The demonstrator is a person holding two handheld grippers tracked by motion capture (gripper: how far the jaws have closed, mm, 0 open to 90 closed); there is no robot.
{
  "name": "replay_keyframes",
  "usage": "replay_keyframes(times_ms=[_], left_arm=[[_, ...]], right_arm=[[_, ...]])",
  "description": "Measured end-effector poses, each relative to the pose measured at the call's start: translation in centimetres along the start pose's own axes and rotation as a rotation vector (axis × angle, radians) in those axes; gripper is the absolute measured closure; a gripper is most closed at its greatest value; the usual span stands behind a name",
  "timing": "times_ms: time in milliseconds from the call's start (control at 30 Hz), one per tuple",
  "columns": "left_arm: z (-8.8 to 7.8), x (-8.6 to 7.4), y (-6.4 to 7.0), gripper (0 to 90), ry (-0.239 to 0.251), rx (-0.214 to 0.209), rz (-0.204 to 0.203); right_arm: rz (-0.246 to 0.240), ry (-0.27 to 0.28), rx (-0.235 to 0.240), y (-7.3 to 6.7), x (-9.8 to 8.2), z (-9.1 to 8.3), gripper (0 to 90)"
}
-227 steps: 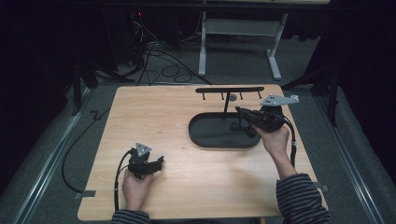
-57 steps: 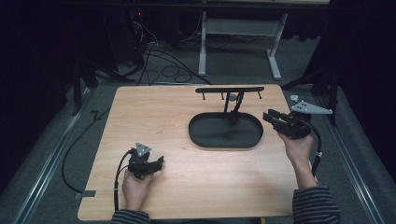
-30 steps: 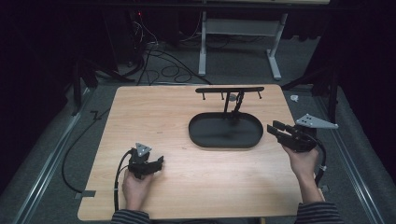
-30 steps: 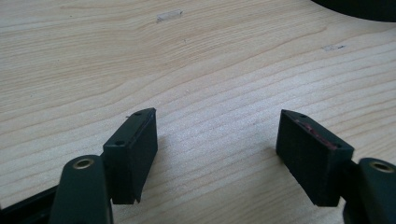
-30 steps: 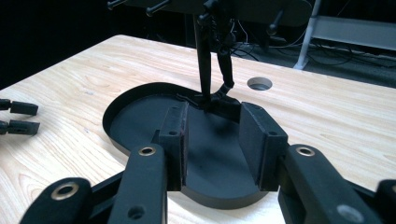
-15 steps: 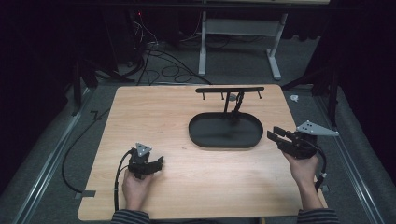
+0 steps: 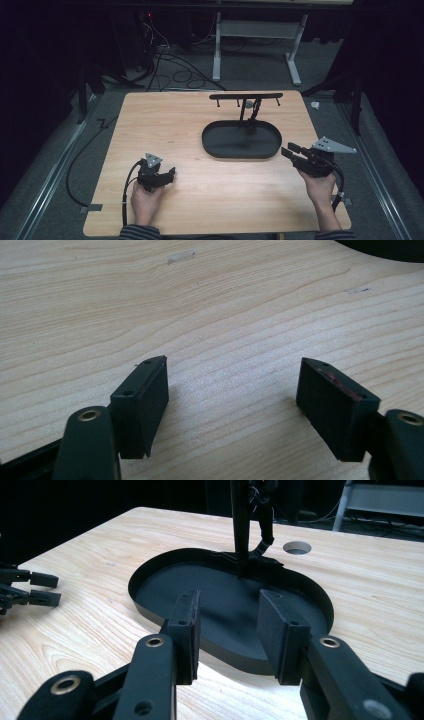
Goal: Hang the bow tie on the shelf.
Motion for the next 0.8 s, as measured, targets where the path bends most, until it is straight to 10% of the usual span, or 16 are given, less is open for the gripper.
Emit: replay_keyframes(times_ms=[800], left_arm=[[0.0,0.0,0.0,29.5,-0.001,-0.003,-0.001]], right_arm=[[-0.002,-0.074,0.0,-1.0,-3.2,2.7,63.8]])
Point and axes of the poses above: each handheld gripper's, and its own axes: z roughly forward along the jaws, x roughly out of its top, y roughly to its right, the point moved 5 cm from there along z, roughly forward along the jaws, and after that the axes turned 3 degrees about x, right-handed, at the moved point
